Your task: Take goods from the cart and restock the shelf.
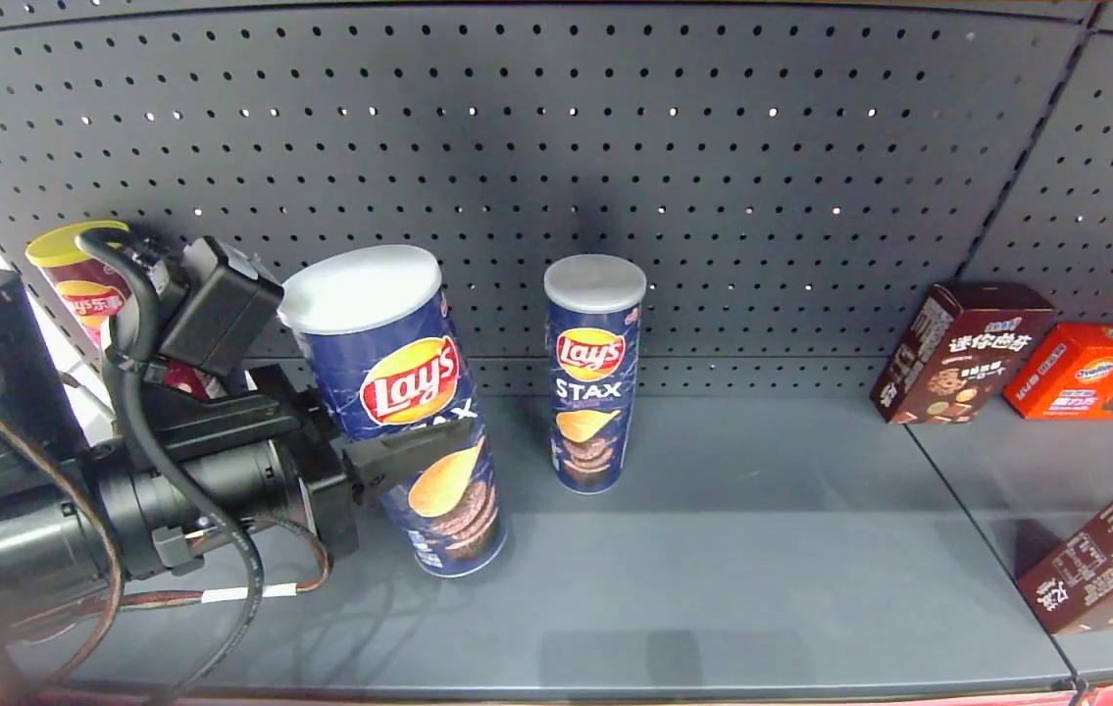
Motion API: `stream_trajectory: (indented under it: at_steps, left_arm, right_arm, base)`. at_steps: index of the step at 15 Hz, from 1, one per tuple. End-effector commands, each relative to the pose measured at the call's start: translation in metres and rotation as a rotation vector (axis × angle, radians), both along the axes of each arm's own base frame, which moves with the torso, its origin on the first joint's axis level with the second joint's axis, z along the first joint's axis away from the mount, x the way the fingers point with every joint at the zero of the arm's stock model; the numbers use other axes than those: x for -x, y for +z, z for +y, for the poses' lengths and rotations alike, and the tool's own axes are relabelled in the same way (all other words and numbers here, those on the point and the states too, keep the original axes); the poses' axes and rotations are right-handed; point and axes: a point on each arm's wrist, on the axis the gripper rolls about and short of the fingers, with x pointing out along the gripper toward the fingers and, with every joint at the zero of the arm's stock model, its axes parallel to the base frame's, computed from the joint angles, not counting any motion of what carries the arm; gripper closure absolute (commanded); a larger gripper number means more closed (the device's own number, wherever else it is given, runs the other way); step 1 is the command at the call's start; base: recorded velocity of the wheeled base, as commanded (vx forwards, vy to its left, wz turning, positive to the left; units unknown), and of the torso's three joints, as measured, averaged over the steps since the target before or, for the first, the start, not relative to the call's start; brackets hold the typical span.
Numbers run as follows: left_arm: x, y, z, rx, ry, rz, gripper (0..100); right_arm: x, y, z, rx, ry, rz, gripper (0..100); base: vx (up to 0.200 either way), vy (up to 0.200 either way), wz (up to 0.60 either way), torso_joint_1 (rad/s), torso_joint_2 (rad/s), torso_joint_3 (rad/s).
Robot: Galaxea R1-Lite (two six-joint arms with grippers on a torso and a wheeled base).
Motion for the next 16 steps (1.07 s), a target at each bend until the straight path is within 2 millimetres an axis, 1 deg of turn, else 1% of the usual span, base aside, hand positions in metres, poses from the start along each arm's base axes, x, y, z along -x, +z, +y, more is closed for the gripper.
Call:
stream_trajectory:
  at_steps: [1,2,3,4,5,8,9,10,11,12,13,14,15,16]
  left_arm:
    - [0.005,0.0,0.003,0.002,0.0,-0.006,100]
    - [0.005,0.002,0.003,0.006,0.001,-0.011,100]
    - [0.006,-0.001,0.003,0.001,0.002,-0.004,100]
    - [0.006,-0.001,0.003,0.001,0.002,-0.001,100]
    - [0.007,-0.003,0.004,0.0,0.001,0.007,100]
    - [0.004,-0.002,0.002,0.001,0.001,0.005,100]
    - [0.004,-0.004,0.002,-0.004,-0.001,0.011,100]
    - [0.003,-0.005,0.001,-0.005,0.001,0.014,100]
    - [0.002,-0.006,0.001,-0.007,0.004,0.018,100]
    - [0.0,-0.005,0.001,-0.006,0.007,0.015,100]
    - [-0.001,-0.004,0.001,-0.004,0.007,0.015,100]
    - [-0.002,-0.004,0.004,-0.004,0.021,0.012,100]
    - [-0.002,-0.004,0.004,-0.003,0.022,0.012,100]
    - [-0.002,-0.003,0.007,-0.002,0.036,0.008,100]
  right_arm:
    - [0.003,0.067,0.001,-0.005,0.033,-0.067,0]
    - [-0.007,0.065,0.001,-0.027,0.057,0.025,0]
    - [-0.004,0.066,0.001,-0.025,0.113,-0.002,0]
    - [-0.004,0.071,0.001,-0.025,0.162,-0.012,0]
    - [-0.005,0.086,0.001,-0.023,0.218,-0.019,0]
    - [-0.026,0.135,0.006,-0.008,0.346,0.001,0]
    - [-0.043,0.157,0.008,-0.008,0.391,0.022,0]
    - [-0.056,0.167,0.011,-0.005,0.433,0.044,0]
    - [-0.067,0.171,0.014,-0.003,0.459,0.075,0]
    - [-0.092,0.174,0.022,0.025,0.505,0.097,0]
    - [-0.095,0.174,0.023,0.026,0.511,0.098,0]
    - [-0.122,0.179,0.04,0.032,0.605,0.084,0]
    - [-0.134,0.18,0.048,0.034,0.643,0.094,0]
    - [-0.141,0.184,0.054,0.037,0.663,0.106,0]
  base:
    - [0.0,0.0,0.0,0.0,0.0,0.0]
    - [0.0,0.0,0.0,0.0,0.0,0.0]
    - [0.0,0.0,0.0,0.0,0.0,0.0]
    - [0.0,0.0,0.0,0.0,0.0,0.0]
    - [0.0,0.0,0.0,0.0,0.0,0.0]
    - [0.0,0.0,0.0,0.0,0.0,0.0]
    - [0.0,0.0,0.0,0.0,0.0,0.0]
    - [0.0,0.0,0.0,0.0,0.0,0.0]
    - [0.0,0.0,0.0,0.0,0.0,0.0]
    - [0.0,0.0,0.0,0.0,0.0,0.0]
    - [0.0,0.0,0.0,0.0,0.0,0.0]
    - [0.0,0.0,0.0,0.0,0.0,0.0]
    - [0.0,0.0,0.0,0.0,0.0,0.0]
    - [0.0,0.0,0.0,0.0,0.0,0.0]
